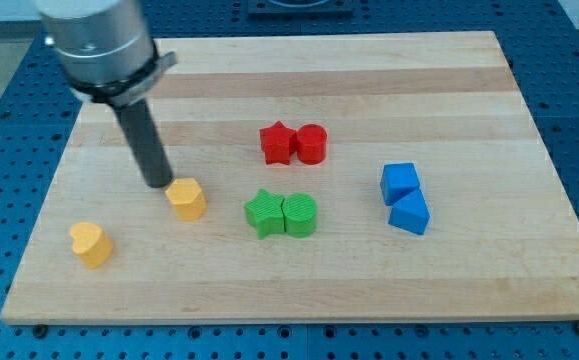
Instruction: Push the yellow hexagon into the yellow heart
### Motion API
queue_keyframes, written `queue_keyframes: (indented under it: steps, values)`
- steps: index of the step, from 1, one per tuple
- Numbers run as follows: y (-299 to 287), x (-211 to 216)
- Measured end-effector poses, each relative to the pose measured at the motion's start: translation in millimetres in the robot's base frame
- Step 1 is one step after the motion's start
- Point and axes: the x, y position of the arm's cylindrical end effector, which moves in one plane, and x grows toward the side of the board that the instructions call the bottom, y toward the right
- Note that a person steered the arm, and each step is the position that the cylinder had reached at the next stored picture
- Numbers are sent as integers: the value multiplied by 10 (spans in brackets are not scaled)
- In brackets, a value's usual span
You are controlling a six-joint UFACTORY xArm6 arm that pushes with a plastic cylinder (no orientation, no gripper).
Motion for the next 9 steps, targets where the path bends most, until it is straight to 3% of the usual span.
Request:
queue_keyframes:
  steps: [1, 2, 3, 4, 5, 7, 9]
  values:
    - [-371, 86]
    - [-381, -116]
    - [147, -668]
    - [1037, -639]
    - [1250, -153]
    - [994, 547]
    - [552, 640]
